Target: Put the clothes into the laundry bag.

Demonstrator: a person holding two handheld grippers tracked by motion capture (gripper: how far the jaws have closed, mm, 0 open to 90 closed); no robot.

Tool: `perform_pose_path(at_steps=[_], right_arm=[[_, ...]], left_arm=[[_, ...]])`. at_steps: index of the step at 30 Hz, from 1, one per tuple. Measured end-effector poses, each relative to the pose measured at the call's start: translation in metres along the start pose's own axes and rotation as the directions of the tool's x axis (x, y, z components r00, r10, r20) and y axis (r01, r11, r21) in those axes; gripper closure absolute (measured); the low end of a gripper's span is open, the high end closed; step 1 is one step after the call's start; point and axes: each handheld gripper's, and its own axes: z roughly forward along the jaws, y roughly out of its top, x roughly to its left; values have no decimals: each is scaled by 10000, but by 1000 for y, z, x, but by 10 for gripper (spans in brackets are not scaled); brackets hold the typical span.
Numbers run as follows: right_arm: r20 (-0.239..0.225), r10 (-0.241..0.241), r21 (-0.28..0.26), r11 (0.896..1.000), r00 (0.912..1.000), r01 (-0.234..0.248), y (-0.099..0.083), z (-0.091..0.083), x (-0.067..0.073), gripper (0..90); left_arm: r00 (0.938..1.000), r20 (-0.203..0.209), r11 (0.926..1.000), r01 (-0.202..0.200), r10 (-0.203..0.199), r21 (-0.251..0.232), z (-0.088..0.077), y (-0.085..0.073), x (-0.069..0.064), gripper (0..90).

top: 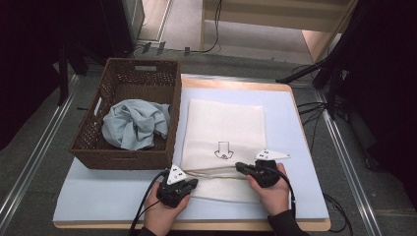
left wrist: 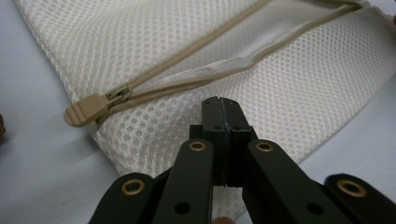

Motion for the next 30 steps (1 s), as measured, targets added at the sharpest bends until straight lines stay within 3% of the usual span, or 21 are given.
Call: perform_pose_path(at_steps=[3, 7, 9, 10, 14, 15, 16, 17, 18, 20, 21, 22, 23, 24, 28, 30], right_arm=[[152, 106, -111, 9999, 9998, -104, 5, 3, -5, 875], [320, 86, 429, 9990, 9994, -100, 0, 18, -11, 860], [346, 111, 401, 9991, 9993, -125, -2, 20, -12, 851], [243, 387, 303, 9988, 9990, -394, -2, 19, -15, 819], [224, 359, 271, 9990, 9991, -365, -5, 20, -15, 762], [-198, 291, 264, 9992, 9994, -285, -6, 19, -15, 641], [-431, 210, 280, 9994, 9988, -198, -6, 19, -15, 573], [-431, 210, 280, 9994, 9988, -198, -6, 19, -15, 573], [-558, -183, 379, 9991, 9983, 204, -7, 18, -11, 491], [-407, -801, 415, 9958, 9960, 817, -9, 17, -5, 437], [-407, -801, 415, 9958, 9960, 817, -9, 17, -5, 437], [-109, -1343, 551, 9893, 9909, 1347, -10, 17, 1, 387], [-109, -1343, 551, 9893, 9909, 1347, -10, 17, 1, 387], [405, -1848, 731, 9807, 9819, 1815, -11, 18, 7, 373], [917, -1912, 916, 9789, 9773, 1829, -9, 19, 8, 369], [1379, -2024, 1066, 9762, 9695, 1887, -9, 22, 14, 375]], left_arm=[[9999, 102, 10000, 34, -34, -40, 0, -1, 1, 900], [9998, 129, 9999, 141, -140, -82, -1, -2, 1, 900], [9995, 224, 9996, 242, -239, -125, -1, -3, 2, 900], [9995, 199, 9996, 239, -236, -177, -2, -4, 1, 900], [9998, 116, 9997, 157, -155, -211, -2, -5, 0, 900], [9998, 137, 9997, 146, -144, -189, -2, -5, 0, 900], [9996, 198, 9996, 183, -179, -203, -2, -5, 1, 900], [9995, 205, 9995, 229, -225, -195, -2, -5, 1, 900], [9994, 214, 9994, 269, -265, -198, -2, -5, 1, 900], [9992, 269, 9994, 290, -285, -191, -2, -5, 2, 900], [9993, 245, 9994, 288, -284, -188, -2, -5, 1, 900], [9993, 240, 9994, 279, -274, -192, -2, -5, 1, 900], [9993, 239, 9994, 280, -275, -200, -2, -5, 1, 900], [9994, 223, 9994, 275, -271, -197, -2, -5, 1, 900], [9996, 199, 9996, 207, -203, -207, -2, -5, 1, 900], [9995, 213, 9995, 236, -231, -198, -2, -5, 1, 900]])
